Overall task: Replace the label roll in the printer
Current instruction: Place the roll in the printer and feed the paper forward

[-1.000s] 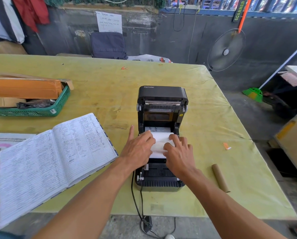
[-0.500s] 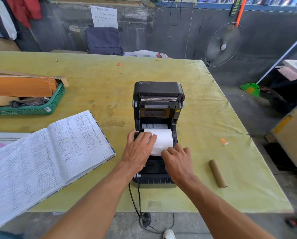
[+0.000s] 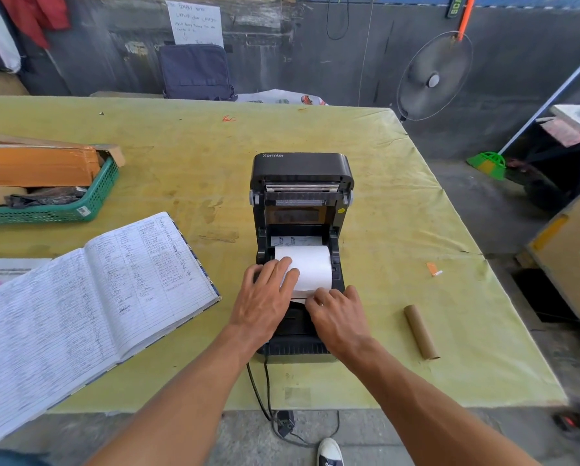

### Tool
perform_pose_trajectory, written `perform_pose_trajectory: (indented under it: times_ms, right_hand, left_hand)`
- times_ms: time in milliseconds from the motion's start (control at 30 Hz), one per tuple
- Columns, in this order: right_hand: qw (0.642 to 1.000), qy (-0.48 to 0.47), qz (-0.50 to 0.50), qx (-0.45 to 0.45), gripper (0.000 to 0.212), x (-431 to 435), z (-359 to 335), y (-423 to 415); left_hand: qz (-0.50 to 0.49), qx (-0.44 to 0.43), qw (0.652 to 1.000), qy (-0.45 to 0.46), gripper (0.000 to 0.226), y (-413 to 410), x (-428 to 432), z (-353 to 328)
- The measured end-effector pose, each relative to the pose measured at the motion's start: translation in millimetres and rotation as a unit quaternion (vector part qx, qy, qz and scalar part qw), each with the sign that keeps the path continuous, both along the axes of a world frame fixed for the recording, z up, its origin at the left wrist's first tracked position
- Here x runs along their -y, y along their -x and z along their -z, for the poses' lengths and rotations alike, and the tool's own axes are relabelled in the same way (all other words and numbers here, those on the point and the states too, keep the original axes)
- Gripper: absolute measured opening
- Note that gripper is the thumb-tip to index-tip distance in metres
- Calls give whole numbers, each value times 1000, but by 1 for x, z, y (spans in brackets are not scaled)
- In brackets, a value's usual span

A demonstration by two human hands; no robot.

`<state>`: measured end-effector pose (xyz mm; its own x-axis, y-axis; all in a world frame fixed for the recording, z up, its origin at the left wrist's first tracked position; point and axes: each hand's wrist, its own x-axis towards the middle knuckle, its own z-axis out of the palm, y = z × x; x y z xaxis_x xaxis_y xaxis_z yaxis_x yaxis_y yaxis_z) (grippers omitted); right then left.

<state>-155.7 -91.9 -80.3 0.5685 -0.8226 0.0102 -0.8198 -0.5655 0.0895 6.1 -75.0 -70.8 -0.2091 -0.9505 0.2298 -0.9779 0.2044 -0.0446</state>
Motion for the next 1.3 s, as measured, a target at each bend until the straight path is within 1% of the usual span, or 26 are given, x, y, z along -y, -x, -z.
perform_pose_trajectory:
  times_ms: [100,167,233,333,400,500,600,633,767,933,1067,1167,1300]
  right_hand:
    - [1000,-13,-3,-8,21,-1,-2,0]
    - [1000,-16,-7,-8,19,-1,-2,0]
    - [1000,-19,-13,-10,16,-3,-2,1]
    - [1000,-16,-16,-8,13,-4,-2,1]
    - [1000,-16,-18,-1,11,-5,-1,1]
    - [999,-22,-18,18,15,-7,4,3]
    - [999,-26,-4,44,26,-10,8,6]
    - [998,-25,0,49,27,-12,8,6]
    - [998,-20,9,65,19,-16,8,7]
    - [998,-26,13,57,21,-16,5,8]
    - [998,-44,19,37,15,-7,-4,5]
    - [998,-44,23,27,13,-4,-8,1]
    - [999,-43,21,18,16,-4,-10,-2]
  left_hand:
    - [23,-20,999,15,43,-3,-5,4]
    - [33,-19,999,21,28,-6,-10,7]
    - [41,-8,999,20,22,-7,-15,11]
    - [72,-1,997,11,24,-6,-24,16]
    - [81,-19,997,-5,26,-4,-30,21]
    - [53,-58,996,-30,28,-1,-34,24]
    - [54,-57,996,-35,31,0,-33,22]
    - [54,-56,996,-36,33,0,-33,22]
    - [30,-61,997,-39,32,2,-31,23]
    - [17,-67,996,-61,26,0,-25,20]
    - [17,-73,994,-78,22,1,-15,12]
    - [6,-61,995,-82,20,4,-13,10]
    - [12,-20,996,-84,19,9,-14,9]
